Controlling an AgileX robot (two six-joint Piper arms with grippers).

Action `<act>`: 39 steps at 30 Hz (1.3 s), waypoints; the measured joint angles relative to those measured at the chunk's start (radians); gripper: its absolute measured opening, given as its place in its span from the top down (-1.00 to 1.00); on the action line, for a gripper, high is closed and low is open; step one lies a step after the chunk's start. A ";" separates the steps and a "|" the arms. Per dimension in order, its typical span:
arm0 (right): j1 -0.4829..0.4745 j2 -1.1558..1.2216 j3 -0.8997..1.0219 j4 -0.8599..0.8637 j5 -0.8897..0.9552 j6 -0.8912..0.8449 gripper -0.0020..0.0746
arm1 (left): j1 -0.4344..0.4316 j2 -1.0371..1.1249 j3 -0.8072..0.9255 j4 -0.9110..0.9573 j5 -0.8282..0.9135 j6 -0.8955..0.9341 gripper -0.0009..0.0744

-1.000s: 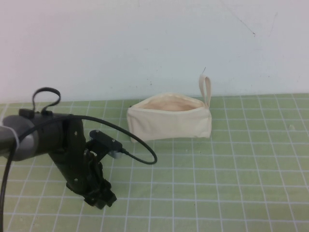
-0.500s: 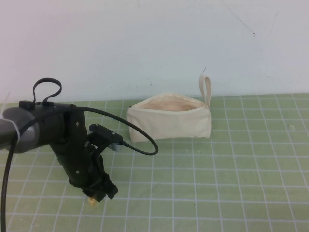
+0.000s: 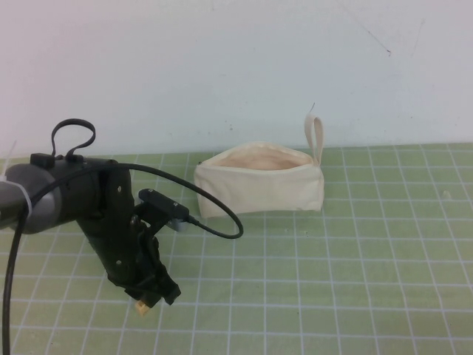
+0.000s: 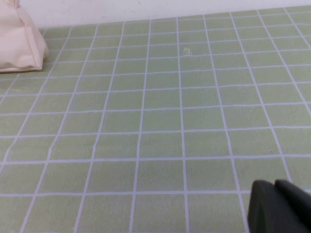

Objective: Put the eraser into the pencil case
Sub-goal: Pick up the eraser from the table, then place the eraser on the pencil case

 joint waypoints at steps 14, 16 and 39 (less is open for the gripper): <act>0.000 0.000 0.000 0.000 0.000 0.000 0.95 | 0.000 0.005 -0.186 -0.012 0.082 0.006 0.74; 0.000 0.000 0.000 0.000 0.000 0.000 0.95 | 0.000 0.005 -0.249 -0.041 0.066 0.006 0.74; 0.000 0.000 0.000 0.000 0.000 0.000 0.95 | -0.080 0.248 -0.730 -0.237 -0.080 0.167 0.74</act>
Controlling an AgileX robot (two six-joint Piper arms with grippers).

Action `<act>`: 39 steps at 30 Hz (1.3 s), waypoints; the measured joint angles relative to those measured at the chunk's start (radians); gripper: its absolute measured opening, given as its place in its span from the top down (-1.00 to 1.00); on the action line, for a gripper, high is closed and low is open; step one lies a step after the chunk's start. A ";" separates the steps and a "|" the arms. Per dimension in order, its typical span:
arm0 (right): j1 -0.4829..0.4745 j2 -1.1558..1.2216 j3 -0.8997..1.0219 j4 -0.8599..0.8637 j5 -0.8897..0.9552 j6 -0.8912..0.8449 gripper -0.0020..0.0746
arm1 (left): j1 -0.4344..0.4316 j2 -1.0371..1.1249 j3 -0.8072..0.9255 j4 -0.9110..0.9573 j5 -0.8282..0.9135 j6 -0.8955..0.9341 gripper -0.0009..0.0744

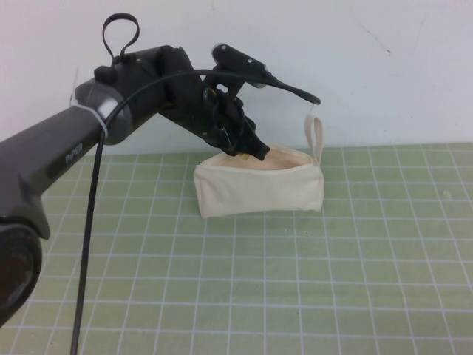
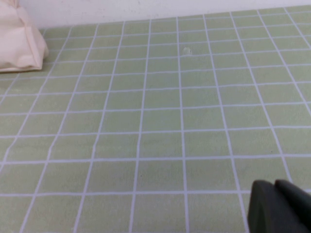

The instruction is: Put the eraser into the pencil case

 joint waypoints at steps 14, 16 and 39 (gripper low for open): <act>0.000 0.000 0.000 0.000 0.000 0.000 0.95 | 0.000 0.003 -0.037 -0.019 0.003 0.026 -0.29; 0.000 0.000 0.000 0.000 0.000 0.000 0.95 | 0.000 0.007 -0.083 0.020 0.045 -0.011 -0.07; 0.000 0.000 0.000 0.002 0.000 0.000 0.95 | 0.098 -0.502 -0.358 0.504 0.339 -0.335 0.98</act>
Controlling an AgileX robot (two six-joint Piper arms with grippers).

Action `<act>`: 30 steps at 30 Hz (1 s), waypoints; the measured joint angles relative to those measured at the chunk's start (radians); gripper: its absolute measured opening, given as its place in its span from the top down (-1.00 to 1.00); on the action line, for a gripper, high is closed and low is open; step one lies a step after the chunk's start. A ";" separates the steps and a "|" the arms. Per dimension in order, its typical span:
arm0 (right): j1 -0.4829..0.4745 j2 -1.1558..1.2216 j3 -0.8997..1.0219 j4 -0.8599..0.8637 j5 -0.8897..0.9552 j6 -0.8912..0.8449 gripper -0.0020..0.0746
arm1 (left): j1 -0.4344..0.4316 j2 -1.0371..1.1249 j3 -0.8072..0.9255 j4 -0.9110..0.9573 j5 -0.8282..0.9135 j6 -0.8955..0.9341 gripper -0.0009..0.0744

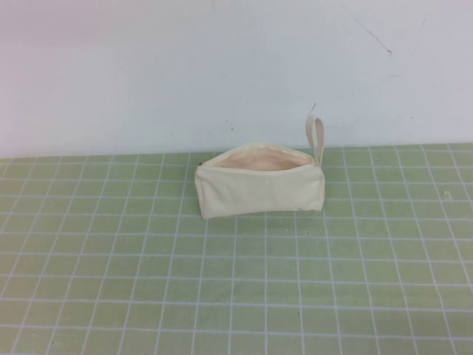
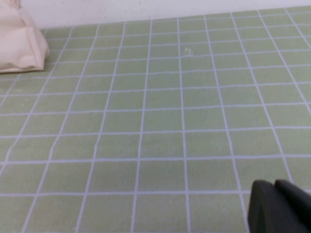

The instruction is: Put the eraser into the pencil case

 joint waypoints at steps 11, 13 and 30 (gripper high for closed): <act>0.000 0.000 0.000 0.000 0.000 0.000 0.95 | 0.027 -0.334 0.284 0.005 -0.108 -0.055 0.98; 0.000 0.000 0.000 0.000 0.000 0.000 0.95 | 0.028 -0.417 0.427 0.007 -0.191 -0.075 0.98; 0.000 0.000 0.000 0.000 0.000 0.000 0.95 | 0.028 -1.079 1.649 0.005 -0.841 -0.141 0.98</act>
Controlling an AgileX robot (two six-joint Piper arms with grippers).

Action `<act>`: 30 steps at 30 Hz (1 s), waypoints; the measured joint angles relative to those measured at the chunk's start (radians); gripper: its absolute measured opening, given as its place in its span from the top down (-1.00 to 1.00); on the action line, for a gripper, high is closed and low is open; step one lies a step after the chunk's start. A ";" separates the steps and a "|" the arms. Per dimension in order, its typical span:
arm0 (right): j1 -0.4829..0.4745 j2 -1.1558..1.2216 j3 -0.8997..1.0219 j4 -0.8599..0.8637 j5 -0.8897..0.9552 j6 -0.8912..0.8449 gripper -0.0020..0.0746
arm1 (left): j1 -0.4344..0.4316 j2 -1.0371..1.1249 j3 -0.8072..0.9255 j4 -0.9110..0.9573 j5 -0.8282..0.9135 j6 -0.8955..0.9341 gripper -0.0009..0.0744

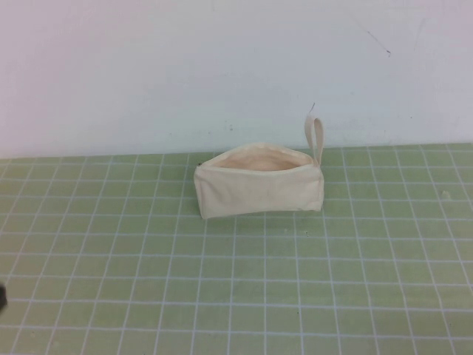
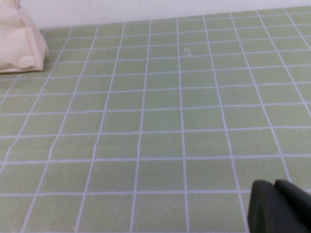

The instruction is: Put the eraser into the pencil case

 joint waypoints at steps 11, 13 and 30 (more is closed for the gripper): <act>0.000 0.000 0.000 0.000 0.000 0.000 0.95 | 0.000 -0.073 0.225 -0.004 -0.035 -0.020 0.98; 0.000 0.000 0.000 0.000 0.000 0.000 0.95 | 0.000 -0.073 0.257 -0.004 -0.035 -0.020 0.98; 0.000 0.000 0.000 0.000 0.000 0.000 0.95 | 0.138 -0.254 0.428 0.023 0.055 -0.202 0.98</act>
